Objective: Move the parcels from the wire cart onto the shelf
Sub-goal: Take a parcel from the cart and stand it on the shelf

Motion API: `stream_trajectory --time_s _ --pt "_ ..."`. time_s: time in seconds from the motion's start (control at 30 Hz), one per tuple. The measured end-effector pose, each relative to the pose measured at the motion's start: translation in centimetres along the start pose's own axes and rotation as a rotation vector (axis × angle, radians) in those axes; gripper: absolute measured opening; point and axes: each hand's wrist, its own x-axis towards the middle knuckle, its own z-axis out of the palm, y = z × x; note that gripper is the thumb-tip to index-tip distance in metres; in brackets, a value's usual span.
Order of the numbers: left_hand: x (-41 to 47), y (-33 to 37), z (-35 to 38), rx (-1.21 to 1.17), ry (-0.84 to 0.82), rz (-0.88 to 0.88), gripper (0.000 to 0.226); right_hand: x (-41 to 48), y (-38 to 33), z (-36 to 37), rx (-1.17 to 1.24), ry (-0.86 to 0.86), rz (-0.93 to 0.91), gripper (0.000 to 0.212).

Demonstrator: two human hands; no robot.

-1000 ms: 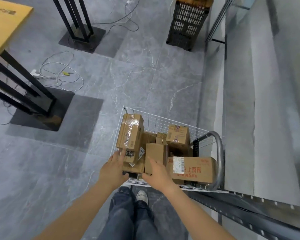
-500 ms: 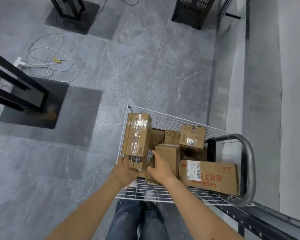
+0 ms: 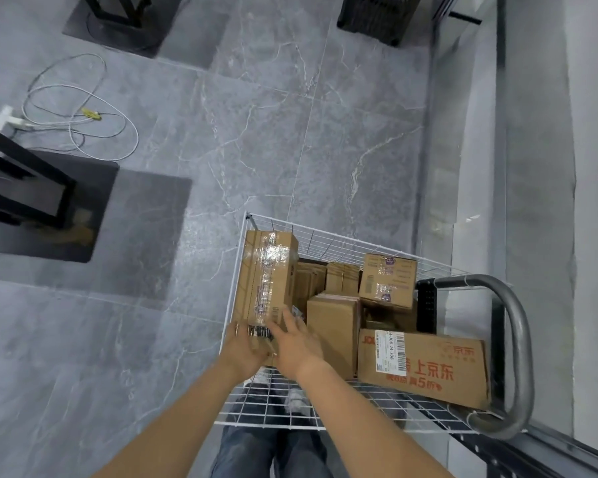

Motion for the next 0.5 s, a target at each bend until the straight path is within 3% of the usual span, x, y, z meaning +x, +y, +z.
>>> stream_trajectory --time_s 0.13,0.33,0.5 --pt "0.5 -0.7 0.0 0.064 -0.004 0.031 0.071 1.1 -0.9 -0.2 -0.117 0.01 -0.064 0.073" --pt "1.5 -0.1 1.0 -0.033 0.126 0.051 0.051 1.7 1.2 1.9 -0.024 0.074 0.032 0.083" --pt "2.3 1.2 2.1 -0.033 0.171 0.014 0.076 1.6 2.5 3.0 0.161 0.169 0.013 0.073"
